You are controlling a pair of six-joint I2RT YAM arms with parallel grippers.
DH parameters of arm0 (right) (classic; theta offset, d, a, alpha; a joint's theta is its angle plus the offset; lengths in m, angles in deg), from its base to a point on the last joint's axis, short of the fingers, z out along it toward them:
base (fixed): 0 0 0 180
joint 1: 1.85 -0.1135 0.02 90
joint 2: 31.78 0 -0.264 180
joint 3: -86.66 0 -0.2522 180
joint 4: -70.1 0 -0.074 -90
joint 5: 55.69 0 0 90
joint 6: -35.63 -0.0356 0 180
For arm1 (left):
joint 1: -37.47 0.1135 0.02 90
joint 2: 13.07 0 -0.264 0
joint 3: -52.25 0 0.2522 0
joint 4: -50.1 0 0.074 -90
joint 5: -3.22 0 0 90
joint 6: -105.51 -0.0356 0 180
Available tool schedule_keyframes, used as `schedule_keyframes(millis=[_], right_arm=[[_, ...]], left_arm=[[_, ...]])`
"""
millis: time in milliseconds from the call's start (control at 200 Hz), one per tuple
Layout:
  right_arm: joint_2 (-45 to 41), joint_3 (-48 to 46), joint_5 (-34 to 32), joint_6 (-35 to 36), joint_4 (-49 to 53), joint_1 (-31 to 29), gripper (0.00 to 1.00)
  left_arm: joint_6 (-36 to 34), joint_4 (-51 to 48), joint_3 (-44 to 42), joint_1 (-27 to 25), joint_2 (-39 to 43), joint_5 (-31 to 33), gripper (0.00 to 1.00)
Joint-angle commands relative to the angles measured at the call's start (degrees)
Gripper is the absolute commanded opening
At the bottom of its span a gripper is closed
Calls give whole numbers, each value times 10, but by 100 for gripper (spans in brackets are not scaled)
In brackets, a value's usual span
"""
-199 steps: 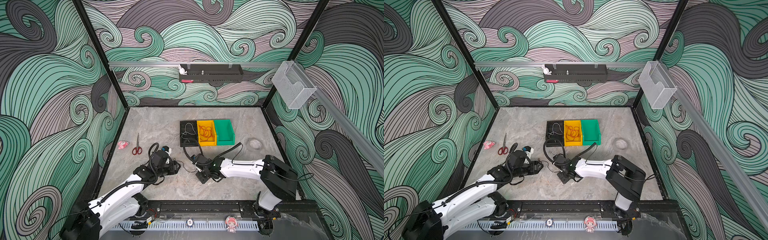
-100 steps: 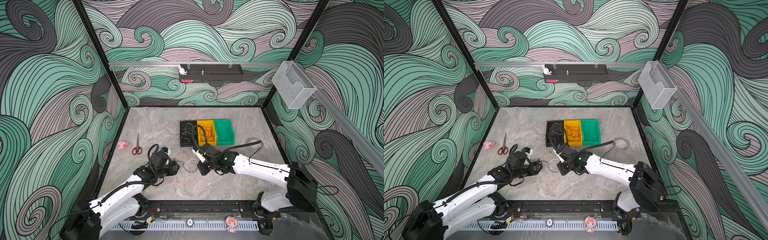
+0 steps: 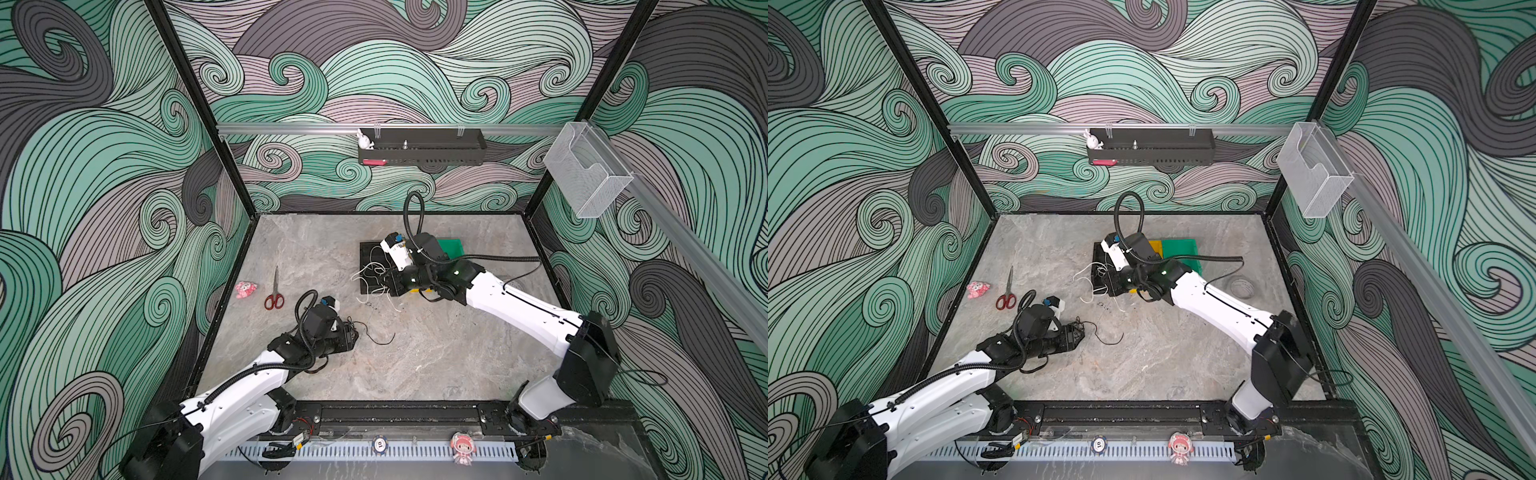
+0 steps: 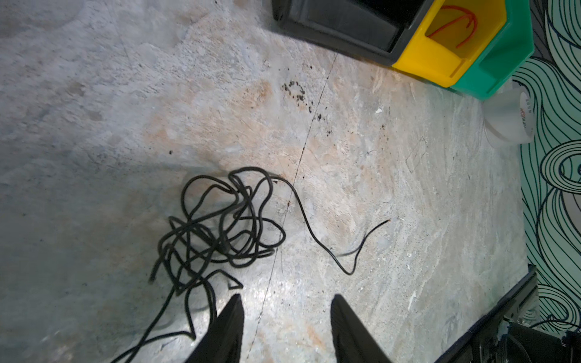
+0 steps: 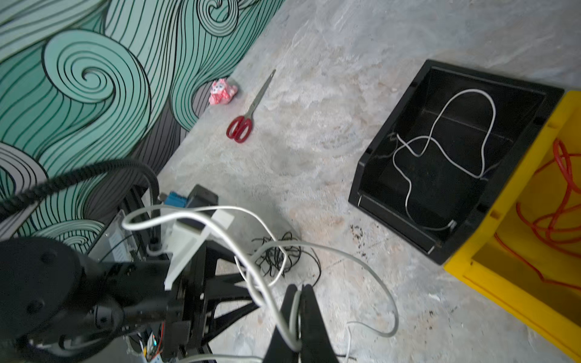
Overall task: Untangle the cables
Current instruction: 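Lift the white wire with the right gripper and carry it over the black bin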
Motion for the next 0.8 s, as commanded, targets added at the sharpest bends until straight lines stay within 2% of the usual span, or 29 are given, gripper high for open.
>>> schedule_keyframes(millis=[0, 385, 565, 796], right_arm=[[37, 38, 29, -22, -32, 27, 0], [175, 110, 126, -109, -177, 82, 0], [211, 120, 98, -118, -184, 97, 0], [226, 96, 53, -85, -169, 103, 0]], left_arm=[[8, 11, -6, 1, -5, -6, 48], [17, 32, -9, 1, -25, -17, 48], [19, 37, -9, 1, -31, -16, 48], [14, 38, 0, 1, -47, -17, 48]])
